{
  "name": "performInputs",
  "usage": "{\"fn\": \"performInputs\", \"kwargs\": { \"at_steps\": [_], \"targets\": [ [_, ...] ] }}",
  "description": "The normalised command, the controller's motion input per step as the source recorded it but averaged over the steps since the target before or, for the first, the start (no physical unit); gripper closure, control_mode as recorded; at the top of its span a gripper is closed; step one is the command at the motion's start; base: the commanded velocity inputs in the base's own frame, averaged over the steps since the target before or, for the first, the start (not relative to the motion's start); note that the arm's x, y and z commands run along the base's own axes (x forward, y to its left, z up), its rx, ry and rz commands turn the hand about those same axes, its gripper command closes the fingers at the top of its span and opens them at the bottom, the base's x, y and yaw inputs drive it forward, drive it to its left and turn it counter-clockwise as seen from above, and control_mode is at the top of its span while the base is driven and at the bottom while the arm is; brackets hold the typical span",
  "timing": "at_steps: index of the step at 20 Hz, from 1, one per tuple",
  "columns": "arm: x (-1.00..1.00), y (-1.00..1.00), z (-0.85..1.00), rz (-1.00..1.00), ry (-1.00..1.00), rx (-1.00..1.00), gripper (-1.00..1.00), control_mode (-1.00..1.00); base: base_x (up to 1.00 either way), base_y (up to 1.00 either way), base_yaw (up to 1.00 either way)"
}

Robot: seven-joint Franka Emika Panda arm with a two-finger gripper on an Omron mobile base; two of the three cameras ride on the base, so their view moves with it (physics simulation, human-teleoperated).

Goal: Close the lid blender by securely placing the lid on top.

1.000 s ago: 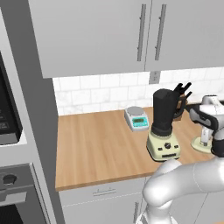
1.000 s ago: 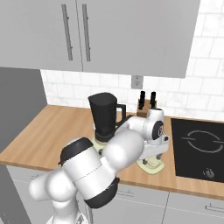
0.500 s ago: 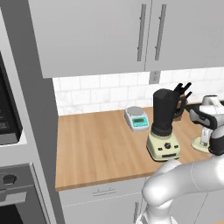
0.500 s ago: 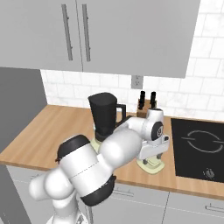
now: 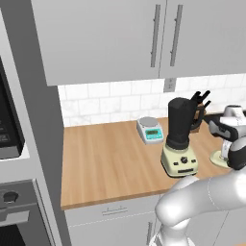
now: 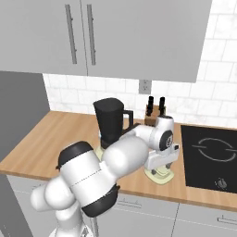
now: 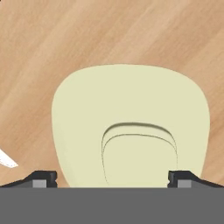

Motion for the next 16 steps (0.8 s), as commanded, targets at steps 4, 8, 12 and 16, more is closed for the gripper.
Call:
{"fn": "performInputs", "kwargs": {
  "at_steps": [4, 8, 12, 16],
  "targets": [
    [0.0, 0.0, -0.12, 0.0, -0.05, 0.02, -1.0, -1.0, 0.0, 0.0, 0.0],
    [0.0, 0.0, -0.12, 0.0, -0.07, 0.0, -1.0, -1.0, 0.0, 0.0, 0.0],
    [0.0, 0.0, 0.0, 0.0, -0.03, 0.0, -1.0, -1.0, 0.0, 0.0, 0.0],
    [0.0, 0.0, -0.06, 0.0, -0.01, 0.0, -1.0, -1.0, 0.0, 0.0, 0.0]
  ]
}}
